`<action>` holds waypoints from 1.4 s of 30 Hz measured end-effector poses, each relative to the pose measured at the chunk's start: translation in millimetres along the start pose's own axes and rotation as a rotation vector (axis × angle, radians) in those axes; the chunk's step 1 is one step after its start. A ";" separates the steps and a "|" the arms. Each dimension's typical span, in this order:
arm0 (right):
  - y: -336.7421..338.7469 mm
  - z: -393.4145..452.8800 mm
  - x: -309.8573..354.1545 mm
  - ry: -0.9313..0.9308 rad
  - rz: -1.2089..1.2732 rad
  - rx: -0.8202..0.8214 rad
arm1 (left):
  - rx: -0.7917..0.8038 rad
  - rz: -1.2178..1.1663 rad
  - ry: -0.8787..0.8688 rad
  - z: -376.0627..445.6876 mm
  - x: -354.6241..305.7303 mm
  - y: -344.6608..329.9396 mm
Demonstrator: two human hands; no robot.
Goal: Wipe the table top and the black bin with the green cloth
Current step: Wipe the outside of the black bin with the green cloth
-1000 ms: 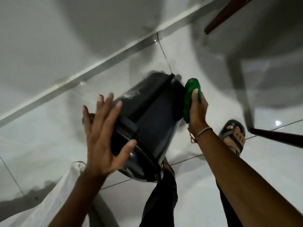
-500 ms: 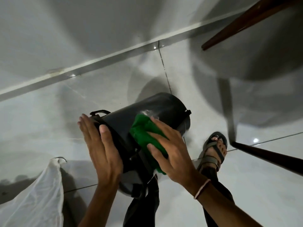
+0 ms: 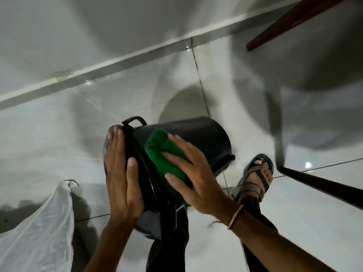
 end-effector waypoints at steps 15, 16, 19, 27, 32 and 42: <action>1.1 -17.4 -79.6 -0.239 -0.078 -0.132 | 0.290 0.084 -0.207 -26.4 -14.5 -22.1; 4.5 -12.0 -121.5 -0.431 -0.032 -0.164 | 0.302 0.092 -0.219 -27.7 -14.9 -24.6; -1.8 10.6 -193.2 -0.863 0.039 -0.010 | 0.341 0.113 -0.251 -29.7 -20.4 -34.5; -6.1 -55.4 -36.7 -0.158 0.089 -0.140 | 0.225 0.082 -0.163 -22.3 -15.5 -28.4; -8.7 -52.6 -225.1 -0.963 0.301 -0.233 | 0.217 0.147 -0.236 -21.9 -31.9 -39.2; 125.5 3.4 -143.5 -0.834 1.572 -0.477 | 0.252 0.428 -0.151 53.1 -77.5 -89.4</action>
Point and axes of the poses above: each hand's wrist, its own z-axis towards the middle knuckle, its own y-axis out of the back of the hand, x = y × z, the point moved 9 cm from there along z, towards the middle knuckle, and after that the axes turned 15 degrees about -z, right-handed, at the moved point
